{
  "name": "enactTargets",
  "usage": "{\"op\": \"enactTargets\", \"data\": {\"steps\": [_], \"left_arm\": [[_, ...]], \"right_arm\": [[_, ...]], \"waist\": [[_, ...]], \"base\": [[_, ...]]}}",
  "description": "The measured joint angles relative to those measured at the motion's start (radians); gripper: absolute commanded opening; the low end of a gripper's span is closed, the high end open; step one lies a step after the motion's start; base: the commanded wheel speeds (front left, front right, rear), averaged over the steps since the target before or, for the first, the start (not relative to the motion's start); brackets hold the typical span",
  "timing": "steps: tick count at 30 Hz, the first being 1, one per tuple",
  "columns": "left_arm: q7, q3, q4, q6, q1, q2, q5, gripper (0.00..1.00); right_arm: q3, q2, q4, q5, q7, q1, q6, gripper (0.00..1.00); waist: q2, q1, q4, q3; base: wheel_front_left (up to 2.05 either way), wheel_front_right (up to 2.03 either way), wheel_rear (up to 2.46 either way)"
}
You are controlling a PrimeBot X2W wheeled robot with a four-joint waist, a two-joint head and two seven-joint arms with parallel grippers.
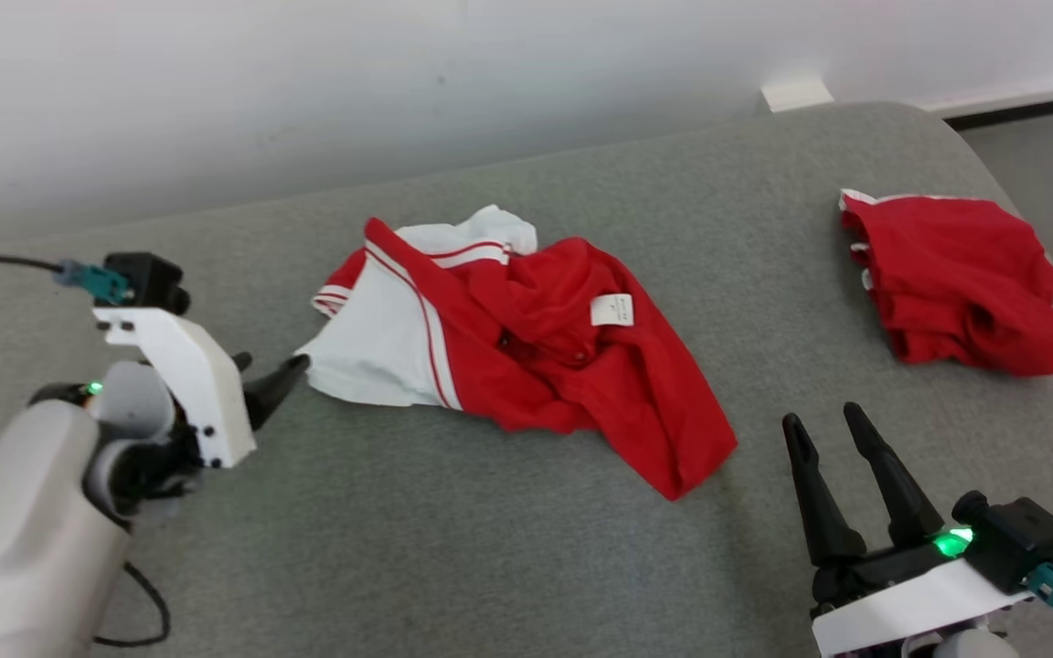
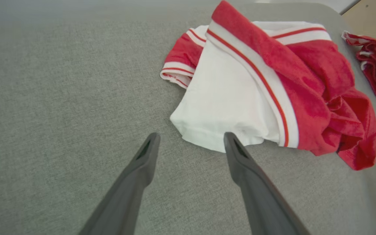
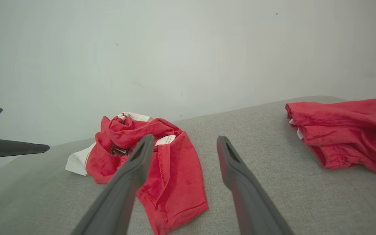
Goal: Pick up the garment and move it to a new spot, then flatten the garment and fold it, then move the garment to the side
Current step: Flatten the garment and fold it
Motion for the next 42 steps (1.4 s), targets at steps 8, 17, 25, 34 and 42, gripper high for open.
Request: {"op": "enactTargets", "data": {"steps": [8, 17, 25, 34, 42], "left_arm": [[0.053, -0.128, 0.048, 0.0, -0.079, 0.092, -0.092, 1.0], [0.065, -0.227, 0.111, 0.0, -0.138, 0.115, -0.166, 0.0], [0.049, -0.326, 0.096, 0.0, -0.142, 0.107, -0.239, 0.0], [0.172, -0.403, 0.001, 0.0, -0.156, 0.134, -0.356, 0.0], [0.325, -0.426, -0.148, 0.023, -0.036, 0.25, -0.46, 0.0]], "right_arm": [[-0.002, 0.038, -0.004, -0.001, 0.0, -0.03, 0.0, 1.0], [-0.008, 0.051, 0.003, -0.012, 0.0, -0.044, 0.0, 1.0], [-0.033, 0.032, 0.019, -0.027, 0.0, -0.029, 0.0, 1.0], [-0.054, -0.024, 0.036, -0.027, 0.0, 0.014, 0.0, 1.0], [-0.084, -0.057, 0.054, -0.024, 0.0, 0.056, 0.0, 1.0]], "waist": [[0.0, 0.0, -0.082, 0.069], [0.0, 0.0, -0.125, 0.115], [0.0, 0.0, -0.082, 0.058], [0.0, 0.0, 0.043, -0.038], [0.0, -0.0001, 0.161, -0.117]], "base": [[0.0, 0.0, 0.0], [0.0, 0.0, 0.0], [0.0, 0.0, 0.0], [0.0, 0.0, 0.0], [0.0, 0.0, 0.0]]}}
